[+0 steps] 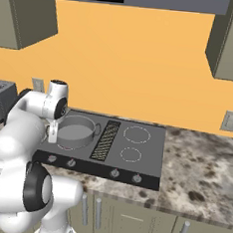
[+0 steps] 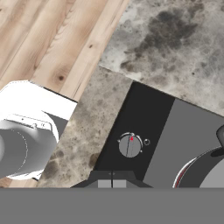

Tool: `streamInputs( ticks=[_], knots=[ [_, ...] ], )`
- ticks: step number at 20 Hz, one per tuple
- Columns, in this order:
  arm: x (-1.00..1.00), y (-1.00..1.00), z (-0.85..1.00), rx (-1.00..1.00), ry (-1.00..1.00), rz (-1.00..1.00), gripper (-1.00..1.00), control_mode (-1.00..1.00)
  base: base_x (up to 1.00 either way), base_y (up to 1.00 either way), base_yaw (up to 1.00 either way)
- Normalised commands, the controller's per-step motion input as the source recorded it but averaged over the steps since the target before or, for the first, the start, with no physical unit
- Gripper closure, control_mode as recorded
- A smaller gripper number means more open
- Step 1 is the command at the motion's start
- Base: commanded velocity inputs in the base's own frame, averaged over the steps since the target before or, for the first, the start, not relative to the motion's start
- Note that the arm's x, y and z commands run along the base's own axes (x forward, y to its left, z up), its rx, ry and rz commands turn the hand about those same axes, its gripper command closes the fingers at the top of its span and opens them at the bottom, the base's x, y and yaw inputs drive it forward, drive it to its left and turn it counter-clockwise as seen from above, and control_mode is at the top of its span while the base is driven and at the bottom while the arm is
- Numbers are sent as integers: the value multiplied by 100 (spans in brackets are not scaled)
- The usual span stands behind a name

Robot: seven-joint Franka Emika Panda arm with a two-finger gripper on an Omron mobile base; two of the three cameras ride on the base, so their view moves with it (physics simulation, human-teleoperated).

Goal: Turn on the burner for the pot on the stove. Wait thirty seconds for the pot to heat up. Then add the mushroom to the pot.

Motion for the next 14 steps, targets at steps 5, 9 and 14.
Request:
streamInputs(
  ticks=[5,9,14],
  knots=[
    [0,0,0,0,0,0,100,-100,0,0,0],
    [0,0,0,0,0,0,100,-100,0,0,0],
    [0,0,0,0,0,0,100,-100,0,0,0]
  ],
)
